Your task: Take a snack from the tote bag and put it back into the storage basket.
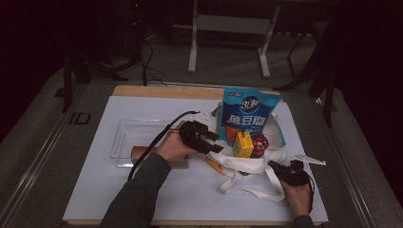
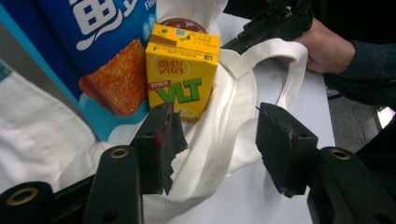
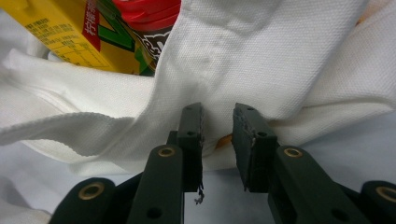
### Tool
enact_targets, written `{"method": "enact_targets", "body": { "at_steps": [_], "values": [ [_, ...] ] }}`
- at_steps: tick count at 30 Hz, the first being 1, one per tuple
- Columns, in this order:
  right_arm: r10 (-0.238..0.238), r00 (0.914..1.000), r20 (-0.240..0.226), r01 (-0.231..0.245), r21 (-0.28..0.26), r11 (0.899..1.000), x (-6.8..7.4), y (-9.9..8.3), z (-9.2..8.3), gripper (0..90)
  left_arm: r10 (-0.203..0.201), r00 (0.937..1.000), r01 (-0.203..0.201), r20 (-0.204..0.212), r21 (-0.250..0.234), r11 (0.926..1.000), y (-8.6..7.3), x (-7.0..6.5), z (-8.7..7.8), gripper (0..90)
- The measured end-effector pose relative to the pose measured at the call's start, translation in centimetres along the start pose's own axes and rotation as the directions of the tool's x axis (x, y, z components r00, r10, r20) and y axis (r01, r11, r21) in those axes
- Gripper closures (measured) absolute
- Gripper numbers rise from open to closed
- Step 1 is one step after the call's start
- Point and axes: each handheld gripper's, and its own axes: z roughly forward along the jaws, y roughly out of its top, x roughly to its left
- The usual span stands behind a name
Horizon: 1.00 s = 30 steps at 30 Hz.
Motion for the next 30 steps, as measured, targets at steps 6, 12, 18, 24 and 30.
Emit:
{"method": "enact_targets", "body": {
  "at_steps": [6, 12, 18, 24, 30],
  "values": [
    [0.001, 1.0, -0.001, -0.001, 0.0, 1.0, 0.0, 0.0, 0.0, 72.8, 0.0, 1.0, 0.0, -0.001, 0.002, 1.0, 0.3, -0.1, 0.6, 44.8],
    [0.001, 1.0, -0.001, -0.001, 0.0, 1.0, 0.0, 0.0, 0.0, 72.8, 0.001, 1.0, -0.001, -0.009, 0.014, 0.9999, 0.7, -0.2, 1.2, 43.9],
    [0.002, 1.0, -0.001, -0.002, 0.0, 1.0, 0.0, 0.0, 0.0, 72.8, -0.007, 0.9997, 0.008, -0.021, 0.019, 0.9998, 0.9, -0.1, 1.7, 36.6],
    [0.004, 1.0, -0.001, -0.004, 0.0, 1.0, 0.0, 0.0, 0.0, 72.6, -0.015, 0.998, 0.015, -0.062, -0.002, 0.9999, 1.3, -0.2, 2.5, 32.1],
    [0.007, 1.0, -0.002, -0.007, -0.001, 1.0, 0.0, 0.0, 0.0, 72.5, -0.012, 0.9974, 0.012, -0.071, 0.0, 0.9999, 1.7, -0.2, 3.0, 33.9]
  ]
}}
